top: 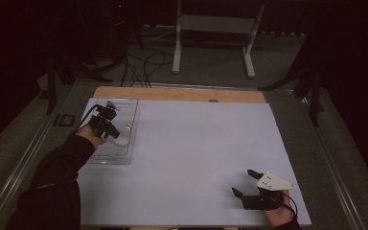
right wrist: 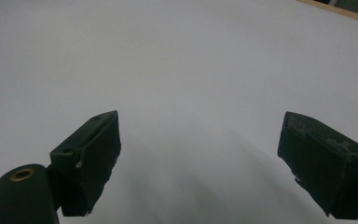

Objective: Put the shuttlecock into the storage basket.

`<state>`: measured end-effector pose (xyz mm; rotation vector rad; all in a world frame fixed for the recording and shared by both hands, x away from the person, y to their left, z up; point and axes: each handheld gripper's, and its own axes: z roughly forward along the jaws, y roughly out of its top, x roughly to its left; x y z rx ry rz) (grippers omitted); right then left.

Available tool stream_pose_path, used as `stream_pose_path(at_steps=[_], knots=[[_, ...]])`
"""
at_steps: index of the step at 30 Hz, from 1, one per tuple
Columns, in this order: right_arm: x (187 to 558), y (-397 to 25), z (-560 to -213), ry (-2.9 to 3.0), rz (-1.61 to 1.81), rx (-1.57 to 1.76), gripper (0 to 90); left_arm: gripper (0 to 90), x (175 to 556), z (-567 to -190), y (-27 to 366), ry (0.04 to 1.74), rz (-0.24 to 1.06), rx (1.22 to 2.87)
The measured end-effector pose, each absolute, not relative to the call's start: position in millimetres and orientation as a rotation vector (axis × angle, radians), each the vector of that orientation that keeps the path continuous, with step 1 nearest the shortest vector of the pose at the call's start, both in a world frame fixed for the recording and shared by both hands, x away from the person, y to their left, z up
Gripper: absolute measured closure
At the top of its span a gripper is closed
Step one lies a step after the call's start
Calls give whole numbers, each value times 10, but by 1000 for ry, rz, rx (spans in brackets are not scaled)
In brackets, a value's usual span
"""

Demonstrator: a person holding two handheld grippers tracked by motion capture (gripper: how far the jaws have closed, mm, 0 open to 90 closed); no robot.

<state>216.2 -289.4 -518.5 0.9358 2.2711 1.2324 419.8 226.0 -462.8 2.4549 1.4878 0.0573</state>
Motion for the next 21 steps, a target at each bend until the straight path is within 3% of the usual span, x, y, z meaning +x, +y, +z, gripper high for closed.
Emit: stream_pose_path(at_steps=[12,15,21], knots=[[2162,-2895,-5185,2272,1231,937,129,887,4210,-4709,2213,1501,39,2478],[2162,-2895,-5185,2272,1231,935,129,820,4202,-4710,2206,1523,65,2473],[2162,-2891,-5187,2273,1227,938,129,580,4177,-4667,2202,1591,81,2450]])
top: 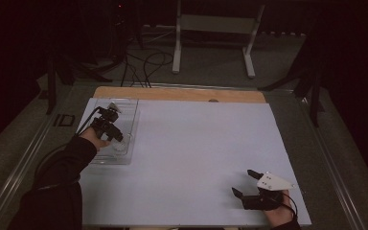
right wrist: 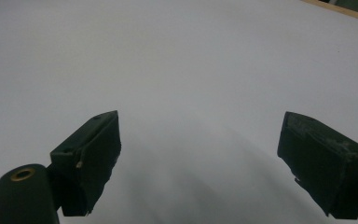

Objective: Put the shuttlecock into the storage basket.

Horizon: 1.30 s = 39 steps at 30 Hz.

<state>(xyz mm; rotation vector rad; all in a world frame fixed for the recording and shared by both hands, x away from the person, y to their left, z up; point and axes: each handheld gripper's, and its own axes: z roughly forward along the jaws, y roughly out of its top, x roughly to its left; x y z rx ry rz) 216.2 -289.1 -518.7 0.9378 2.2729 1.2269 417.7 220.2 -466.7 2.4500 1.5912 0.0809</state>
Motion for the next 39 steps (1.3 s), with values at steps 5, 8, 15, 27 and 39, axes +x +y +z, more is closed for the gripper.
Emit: stream_pose_path(at_steps=[5,8,15,27,39], knots=[[2164,-2894,-5188,2273,1227,939,129,490,4109,-4584,2183,1595,88,2449],[2162,-2891,-5187,2274,1225,941,129,460,4083,-4548,2184,1598,85,2439],[2162,-2890,-5185,2275,1224,939,129,369,3988,-4408,2177,1614,122,2435],[2161,-2887,-5183,2274,1223,940,129,165,3939,-4274,2104,1582,141,2421],[2164,-2886,-5187,2274,1221,943,129,0,3920,-4158,2097,1439,42,2403]])
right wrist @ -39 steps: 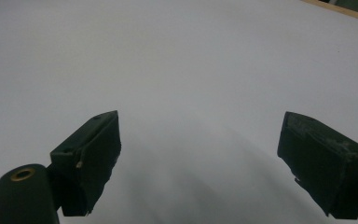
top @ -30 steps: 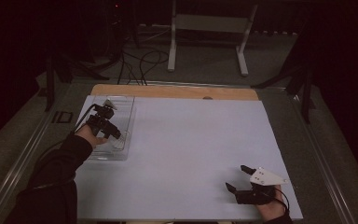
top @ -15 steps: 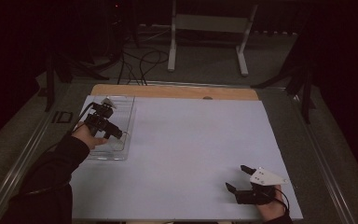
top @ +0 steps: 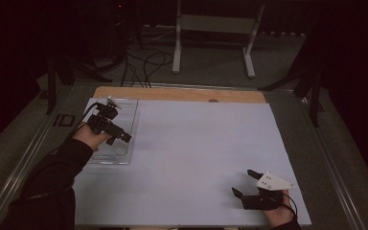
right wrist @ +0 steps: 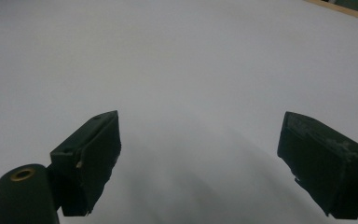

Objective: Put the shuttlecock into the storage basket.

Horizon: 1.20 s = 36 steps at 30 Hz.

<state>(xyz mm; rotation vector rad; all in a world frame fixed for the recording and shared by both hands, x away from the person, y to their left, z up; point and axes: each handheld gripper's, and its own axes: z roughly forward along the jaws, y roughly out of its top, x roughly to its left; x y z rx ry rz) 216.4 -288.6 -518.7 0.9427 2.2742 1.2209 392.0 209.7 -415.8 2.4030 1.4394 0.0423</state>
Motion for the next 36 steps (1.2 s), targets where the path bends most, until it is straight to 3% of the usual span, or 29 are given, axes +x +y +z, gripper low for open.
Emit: stream_pose_path(at_steps=[27,36], knots=[[2160,-2898,-5183,2267,1224,944,129,0,3904,-4021,1766,1243,45,2375],[2164,-2899,-5189,2269,1226,947,129,0,3855,-3984,1603,1142,109,2348]])
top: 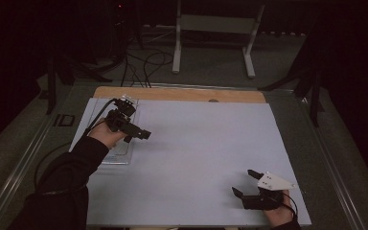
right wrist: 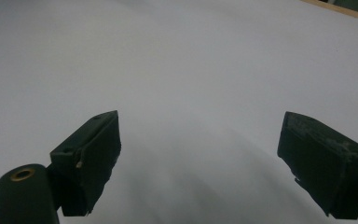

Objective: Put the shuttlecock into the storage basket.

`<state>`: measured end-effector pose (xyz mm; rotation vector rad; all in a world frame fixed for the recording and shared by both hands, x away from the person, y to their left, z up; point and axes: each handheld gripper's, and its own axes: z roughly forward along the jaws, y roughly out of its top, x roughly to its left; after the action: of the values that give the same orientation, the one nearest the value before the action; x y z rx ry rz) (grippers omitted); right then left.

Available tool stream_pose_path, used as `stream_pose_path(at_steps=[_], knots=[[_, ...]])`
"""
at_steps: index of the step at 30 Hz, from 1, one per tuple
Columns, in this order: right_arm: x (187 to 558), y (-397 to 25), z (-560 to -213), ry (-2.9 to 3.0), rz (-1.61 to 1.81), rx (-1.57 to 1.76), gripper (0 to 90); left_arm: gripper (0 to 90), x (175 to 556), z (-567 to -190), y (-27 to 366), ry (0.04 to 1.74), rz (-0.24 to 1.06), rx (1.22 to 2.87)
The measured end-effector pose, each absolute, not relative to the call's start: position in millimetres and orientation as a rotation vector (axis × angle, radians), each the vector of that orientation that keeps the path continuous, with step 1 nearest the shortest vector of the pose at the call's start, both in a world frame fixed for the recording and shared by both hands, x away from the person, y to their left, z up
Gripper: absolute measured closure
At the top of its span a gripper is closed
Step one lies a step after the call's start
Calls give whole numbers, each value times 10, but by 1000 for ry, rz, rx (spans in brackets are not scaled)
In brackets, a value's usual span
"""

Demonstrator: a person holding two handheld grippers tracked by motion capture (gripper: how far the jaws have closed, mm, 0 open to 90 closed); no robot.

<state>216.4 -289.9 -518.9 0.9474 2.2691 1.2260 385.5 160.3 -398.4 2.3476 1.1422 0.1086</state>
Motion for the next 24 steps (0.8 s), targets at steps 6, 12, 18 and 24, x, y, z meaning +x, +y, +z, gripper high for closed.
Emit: stream_pose_path(at_steps=[6,12,18,24], knots=[[2167,-2901,-5194,2269,1228,948,129,0,3832,-4011,1500,1075,87,2363],[2165,-2904,-5192,2267,1227,947,129,0,3788,-4026,1397,1001,140,2358],[2163,-2904,-5189,2270,1226,945,129,0,3756,-4056,1282,965,101,2372],[2163,-2904,-5190,2270,1225,946,129,0,3729,-4097,1199,951,117,2397]])
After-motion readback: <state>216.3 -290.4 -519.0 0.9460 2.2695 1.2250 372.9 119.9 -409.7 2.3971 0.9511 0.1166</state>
